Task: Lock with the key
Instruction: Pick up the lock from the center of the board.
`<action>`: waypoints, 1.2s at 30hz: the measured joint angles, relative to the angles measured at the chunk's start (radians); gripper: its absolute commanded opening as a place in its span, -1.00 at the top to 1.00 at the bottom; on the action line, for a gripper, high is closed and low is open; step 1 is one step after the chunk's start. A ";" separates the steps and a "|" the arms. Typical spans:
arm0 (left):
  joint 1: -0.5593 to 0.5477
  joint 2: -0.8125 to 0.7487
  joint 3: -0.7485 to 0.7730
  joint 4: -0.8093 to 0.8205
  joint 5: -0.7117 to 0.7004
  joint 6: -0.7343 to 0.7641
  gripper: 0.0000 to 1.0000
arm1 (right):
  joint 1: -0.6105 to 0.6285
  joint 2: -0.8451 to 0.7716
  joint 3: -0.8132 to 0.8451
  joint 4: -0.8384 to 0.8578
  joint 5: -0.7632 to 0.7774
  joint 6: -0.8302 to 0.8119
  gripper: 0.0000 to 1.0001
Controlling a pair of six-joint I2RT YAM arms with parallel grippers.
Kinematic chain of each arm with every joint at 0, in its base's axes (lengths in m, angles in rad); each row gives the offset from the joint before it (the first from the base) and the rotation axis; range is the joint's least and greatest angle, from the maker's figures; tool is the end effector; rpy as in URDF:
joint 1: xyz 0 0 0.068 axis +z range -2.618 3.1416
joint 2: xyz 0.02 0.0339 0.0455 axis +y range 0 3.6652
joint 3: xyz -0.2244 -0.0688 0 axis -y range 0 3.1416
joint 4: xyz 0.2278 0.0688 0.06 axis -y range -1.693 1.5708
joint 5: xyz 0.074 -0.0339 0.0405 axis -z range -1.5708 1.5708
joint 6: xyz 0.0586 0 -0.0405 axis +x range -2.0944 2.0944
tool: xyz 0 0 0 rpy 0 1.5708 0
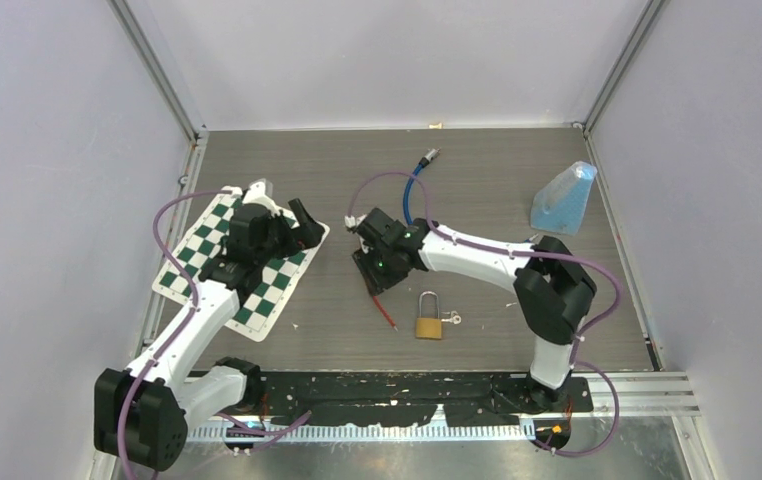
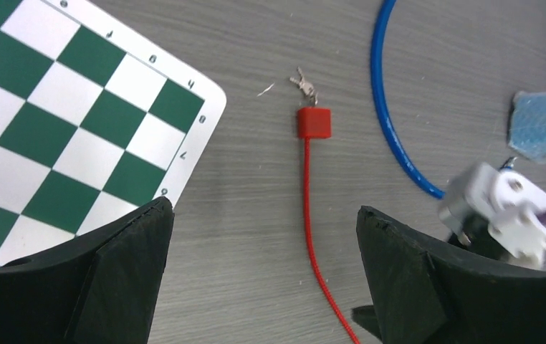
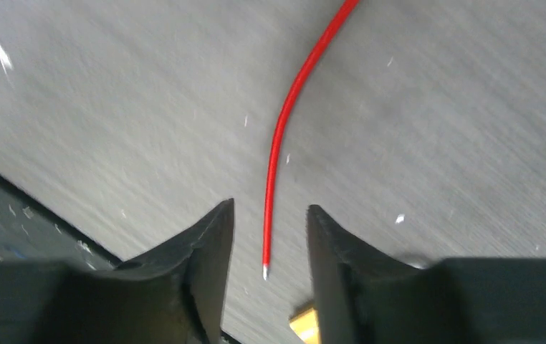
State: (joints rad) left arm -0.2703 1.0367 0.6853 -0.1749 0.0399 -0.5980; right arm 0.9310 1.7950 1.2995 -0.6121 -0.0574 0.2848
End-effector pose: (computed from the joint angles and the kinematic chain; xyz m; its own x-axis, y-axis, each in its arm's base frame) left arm 0.2450 -0.0703 0.2180 -0.5690 -0.4261 -0.7033 -0.0246 0.8637 -0.5034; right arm 0.2111 0.2892 0.1582 -0.7419 -0.5271 -0.4144 -0.6333 0.7539 0.1748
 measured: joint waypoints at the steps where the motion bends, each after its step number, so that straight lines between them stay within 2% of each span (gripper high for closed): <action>1: 0.002 0.000 0.007 0.006 0.000 0.000 -0.89 | -0.008 0.020 0.027 0.006 0.005 0.010 -0.32; 3: 0.006 0.000 0.019 0.011 0.000 0.000 -0.89 | -0.024 0.066 0.090 0.013 0.027 0.016 -0.43; 7: 0.016 -0.001 0.021 0.014 -0.001 0.000 -0.88 | -0.048 0.146 0.200 0.019 0.109 0.056 -0.52; 12: 0.024 -0.003 0.021 0.013 -0.009 0.000 -0.88 | -0.066 0.278 0.357 0.037 0.243 0.116 -0.49; 18: 0.031 -0.021 0.021 0.013 -0.016 -0.001 -0.88 | -0.085 0.408 0.441 0.044 0.349 0.186 -0.40; 25: 0.031 -0.021 0.020 0.012 -0.018 -0.001 -0.88 | -0.111 0.445 0.449 0.077 0.402 0.230 -0.12; 31: 0.032 -0.025 0.019 0.005 -0.020 -0.001 -0.88 | -0.136 0.455 0.449 0.116 0.378 0.238 0.51; 36: 0.032 -0.035 0.018 0.004 -0.019 -0.001 -0.88 | -0.147 0.454 0.426 0.195 0.331 0.199 0.68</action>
State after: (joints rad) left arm -0.2386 1.0019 0.7036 -0.1711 0.0204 -0.5987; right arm 0.7841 2.2494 1.7256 -0.4168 0.2737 0.4839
